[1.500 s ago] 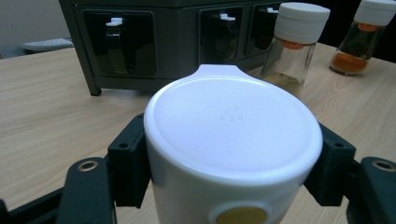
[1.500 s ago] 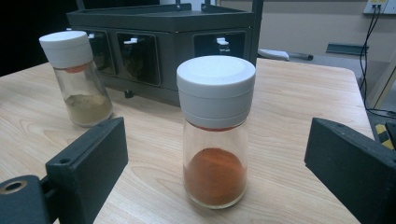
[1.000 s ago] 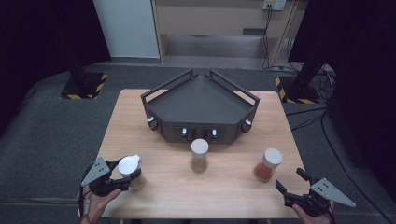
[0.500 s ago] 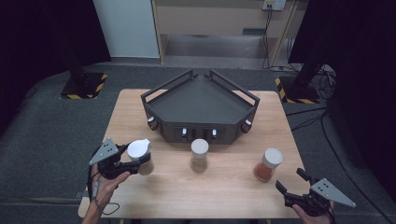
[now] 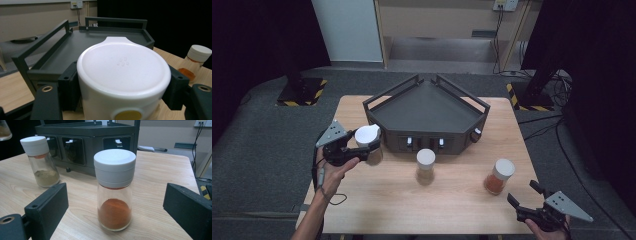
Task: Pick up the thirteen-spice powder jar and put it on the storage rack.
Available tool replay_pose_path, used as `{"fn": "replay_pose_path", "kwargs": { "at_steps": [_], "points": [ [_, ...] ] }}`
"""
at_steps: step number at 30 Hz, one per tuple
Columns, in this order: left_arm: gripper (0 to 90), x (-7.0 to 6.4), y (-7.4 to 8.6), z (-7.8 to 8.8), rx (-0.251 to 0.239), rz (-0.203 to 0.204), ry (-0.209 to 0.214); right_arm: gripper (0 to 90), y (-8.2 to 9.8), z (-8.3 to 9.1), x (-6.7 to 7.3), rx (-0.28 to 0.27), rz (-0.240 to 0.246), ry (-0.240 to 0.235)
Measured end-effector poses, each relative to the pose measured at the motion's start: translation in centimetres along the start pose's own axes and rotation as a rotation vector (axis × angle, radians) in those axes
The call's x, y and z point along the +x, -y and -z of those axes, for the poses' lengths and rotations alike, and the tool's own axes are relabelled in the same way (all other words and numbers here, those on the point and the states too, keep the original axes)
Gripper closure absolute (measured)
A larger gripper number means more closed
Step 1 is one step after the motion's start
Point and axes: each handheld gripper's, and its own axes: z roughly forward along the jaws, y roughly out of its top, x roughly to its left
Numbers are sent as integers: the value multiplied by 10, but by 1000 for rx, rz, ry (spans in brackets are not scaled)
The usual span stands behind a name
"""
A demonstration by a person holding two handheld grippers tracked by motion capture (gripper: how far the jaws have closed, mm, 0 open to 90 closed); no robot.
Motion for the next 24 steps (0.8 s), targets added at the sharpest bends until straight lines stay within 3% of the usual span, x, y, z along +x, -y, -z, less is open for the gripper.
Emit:
{"fn": "replay_pose_path", "kwargs": {
  "at_steps": [11,17,24],
  "points": [
    [294,7,-39,-28,-6,-33,-10,59,0,0,0,1,-3,-2],
    [295,13,-52,-42,-36,-11,-8,56,0,0,-1,2,-3,-3],
    [295,15,-67,-60,-47,-28,-23,47,0,-2,-2,10,-11,-11]
  ]
}}
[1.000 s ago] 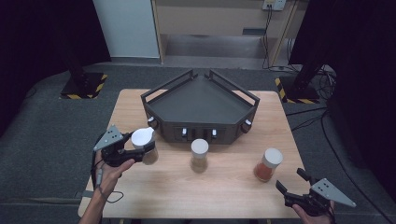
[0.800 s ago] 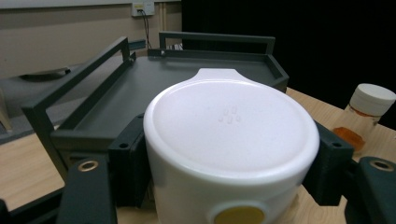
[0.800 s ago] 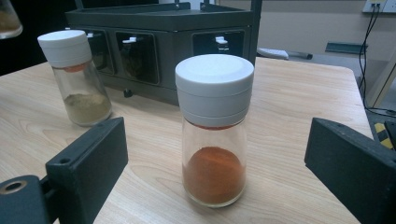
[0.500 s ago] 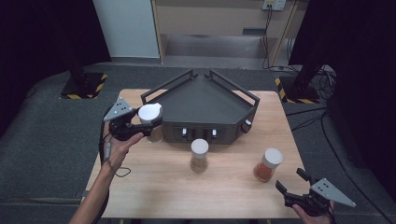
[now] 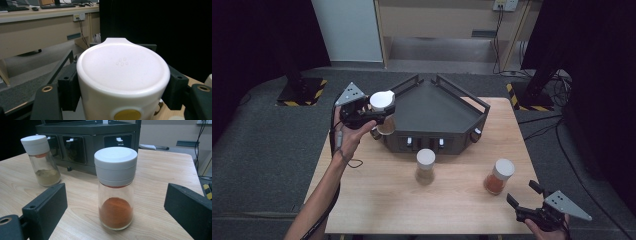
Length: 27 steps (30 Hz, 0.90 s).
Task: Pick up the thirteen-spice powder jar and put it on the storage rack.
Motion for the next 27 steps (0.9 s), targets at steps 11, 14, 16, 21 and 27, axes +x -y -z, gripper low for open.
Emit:
{"fn": "replay_pose_path", "kwargs": {
  "at_steps": [11,14,16,21,27],
  "points": [
    [295,3,-3,-32,-5,20,-41,28,0,-1,-2,5,-17,-10],
    [295,6,0,-40,-19,39,-50,23,0,-2,-2,7,-17,-13],
    [295,7,2,-44,-30,47,-60,21,0,-2,-2,5,-23,-16],
    [295,10,7,-55,-29,71,-80,20,1,-2,-5,9,-38,-19],
    [295,15,11,-68,-31,81,-109,19,0,-1,-3,8,-29,-20]
  ]
}}
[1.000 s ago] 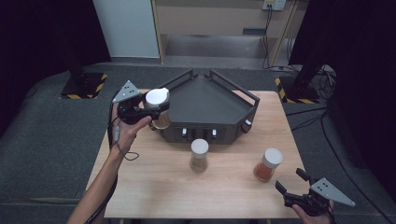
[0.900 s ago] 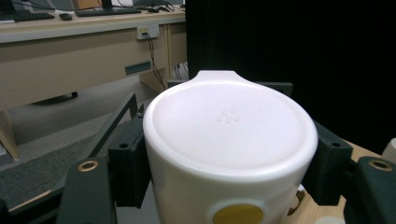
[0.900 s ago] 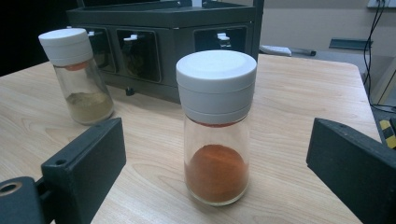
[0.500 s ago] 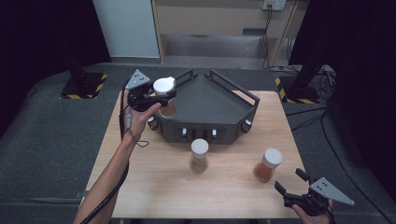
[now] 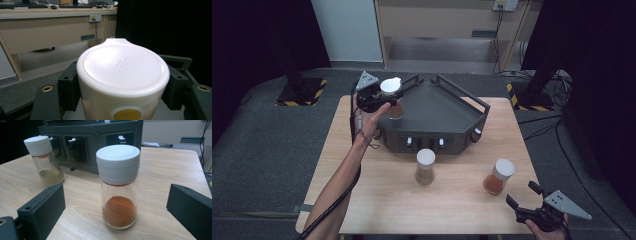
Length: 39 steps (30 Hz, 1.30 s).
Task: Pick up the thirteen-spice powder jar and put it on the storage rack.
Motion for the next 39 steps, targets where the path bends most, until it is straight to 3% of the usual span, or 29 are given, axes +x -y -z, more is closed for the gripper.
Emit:
{"fn": "replay_pose_path", "kwargs": {
  "at_steps": [3,9,22,39],
  "points": [
    [295,0,4,-4,-13,10,-7,20,0,0,0,5,0,-1],
    [296,-5,5,-12,6,-32,-57,21,0,0,0,3,-2,0],
    [296,-7,19,-24,18,-24,-116,24,0,1,0,1,0,3],
    [295,-8,28,-28,10,-17,-135,27,0,1,0,0,0,3]
  ]
}}
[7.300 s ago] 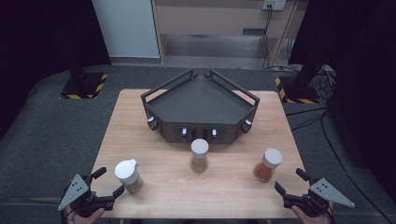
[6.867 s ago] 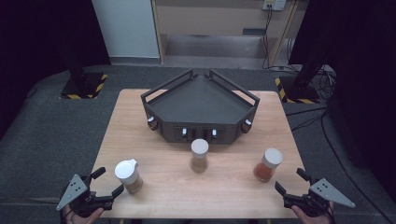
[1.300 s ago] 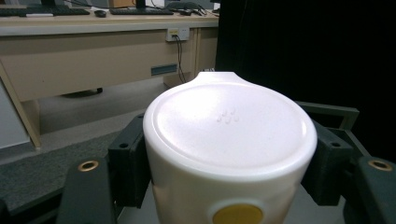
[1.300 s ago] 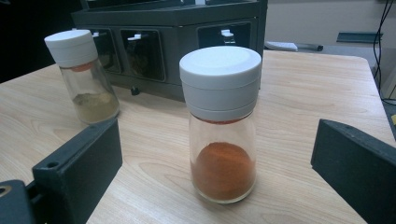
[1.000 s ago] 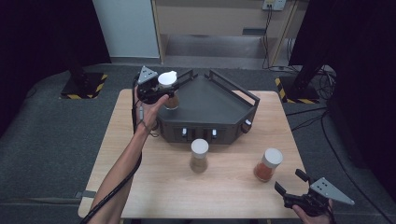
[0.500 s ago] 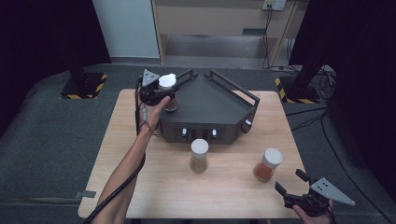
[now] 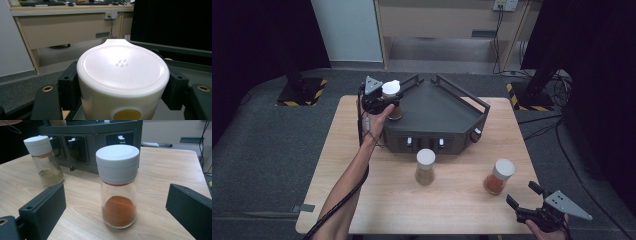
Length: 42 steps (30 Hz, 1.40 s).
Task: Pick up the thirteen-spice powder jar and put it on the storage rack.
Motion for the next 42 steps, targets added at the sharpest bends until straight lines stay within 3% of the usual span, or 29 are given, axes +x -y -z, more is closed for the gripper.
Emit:
{"fn": "replay_pose_path", "kwargs": {
  "at_steps": [5,6,10,16,23,30,35,42],
  "points": [
    [291,-2,-1,-1,0,3,-7,27,0,0,0,1,1,-1],
    [231,-3,-2,-1,0,7,-9,26,0,0,0,1,0,0],
    [155,-2,-8,4,-29,30,7,26,0,-1,0,3,-1,-1],
    [91,-8,-24,15,-54,-22,13,20,0,-1,0,2,-3,1],
    [54,-9,-39,29,-92,-33,11,19,0,-1,0,0,-7,7],
    [45,-14,-51,44,-95,-96,20,17,1,-1,1,-3,-13,16],
    [44,-16,-54,57,-116,-88,70,16,1,-2,4,-5,-16,27],
    [41,-20,-58,78,-120,-110,139,11,1,-2,3,-5,-19,26]
  ]
}}
